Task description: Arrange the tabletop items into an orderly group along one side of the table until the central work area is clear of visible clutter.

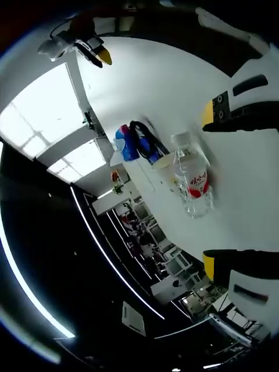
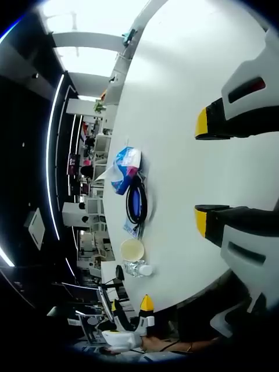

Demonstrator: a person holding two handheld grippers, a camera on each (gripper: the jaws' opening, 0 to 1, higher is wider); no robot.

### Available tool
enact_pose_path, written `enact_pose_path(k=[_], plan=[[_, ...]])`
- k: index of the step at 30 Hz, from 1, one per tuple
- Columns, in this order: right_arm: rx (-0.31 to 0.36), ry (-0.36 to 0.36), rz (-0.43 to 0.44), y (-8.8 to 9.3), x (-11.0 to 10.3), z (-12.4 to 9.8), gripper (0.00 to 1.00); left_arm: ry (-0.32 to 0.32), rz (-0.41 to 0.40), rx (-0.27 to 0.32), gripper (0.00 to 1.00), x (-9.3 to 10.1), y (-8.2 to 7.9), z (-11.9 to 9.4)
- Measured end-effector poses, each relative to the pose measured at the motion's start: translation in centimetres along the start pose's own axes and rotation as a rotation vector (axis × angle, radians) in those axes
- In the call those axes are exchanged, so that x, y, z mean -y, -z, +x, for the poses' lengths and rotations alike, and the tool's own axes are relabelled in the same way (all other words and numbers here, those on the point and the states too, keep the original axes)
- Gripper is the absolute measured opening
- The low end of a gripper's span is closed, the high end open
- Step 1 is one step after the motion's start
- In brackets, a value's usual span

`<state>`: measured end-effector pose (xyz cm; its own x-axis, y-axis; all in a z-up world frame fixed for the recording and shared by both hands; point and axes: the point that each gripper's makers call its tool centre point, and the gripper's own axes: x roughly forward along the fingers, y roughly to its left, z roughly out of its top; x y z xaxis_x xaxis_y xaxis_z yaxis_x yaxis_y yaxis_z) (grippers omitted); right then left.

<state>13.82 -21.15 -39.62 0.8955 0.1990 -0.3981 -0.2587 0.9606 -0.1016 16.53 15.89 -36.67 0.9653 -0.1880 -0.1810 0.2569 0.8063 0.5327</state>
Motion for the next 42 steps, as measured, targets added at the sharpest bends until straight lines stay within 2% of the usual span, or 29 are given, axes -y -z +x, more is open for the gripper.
enact_pose_path(k=[8, 14, 24, 30, 33, 36, 37, 42], plan=[[-0.004, -0.002, 0.001, 0.1, 0.0, 0.1, 0.42, 0.007, 0.052, -0.005, 0.82, 0.4, 0.1, 0.3], [-0.007, 0.001, 0.004, 0.2, 0.0, 0.1, 0.42, -0.004, 0.15, 0.022, 0.82, 0.5, -0.4, 0.8], [-0.013, -0.006, 0.001, 0.3, -0.1, 0.2, 0.41, 0.022, 0.221, 0.037, 0.82, 0.9, -0.9, 1.6], [-0.027, 0.0, -0.001, 0.6, 0.0, 0.3, 0.41, -0.004, 0.25, 0.033, 0.82, 0.5, -1.0, 2.0], [-0.025, 0.0, 0.004, 0.5, 0.0, 0.3, 0.41, 0.012, 0.258, 0.034, 0.82, 0.8, -0.9, 2.1], [-0.024, -0.003, 0.004, 0.4, -0.1, 0.2, 0.4, 0.013, 0.308, 0.018, 0.82, 1.0, -0.7, 2.4], [-0.029, -0.005, -0.002, 0.5, -0.2, 0.3, 0.39, 0.035, 0.308, 0.019, 0.82, 1.4, -0.8, 2.5], [-0.034, -0.02, -0.001, 0.6, -0.5, 0.4, 0.39, 0.072, 0.332, 0.048, 0.81, 2.7, -1.6, 2.8]])
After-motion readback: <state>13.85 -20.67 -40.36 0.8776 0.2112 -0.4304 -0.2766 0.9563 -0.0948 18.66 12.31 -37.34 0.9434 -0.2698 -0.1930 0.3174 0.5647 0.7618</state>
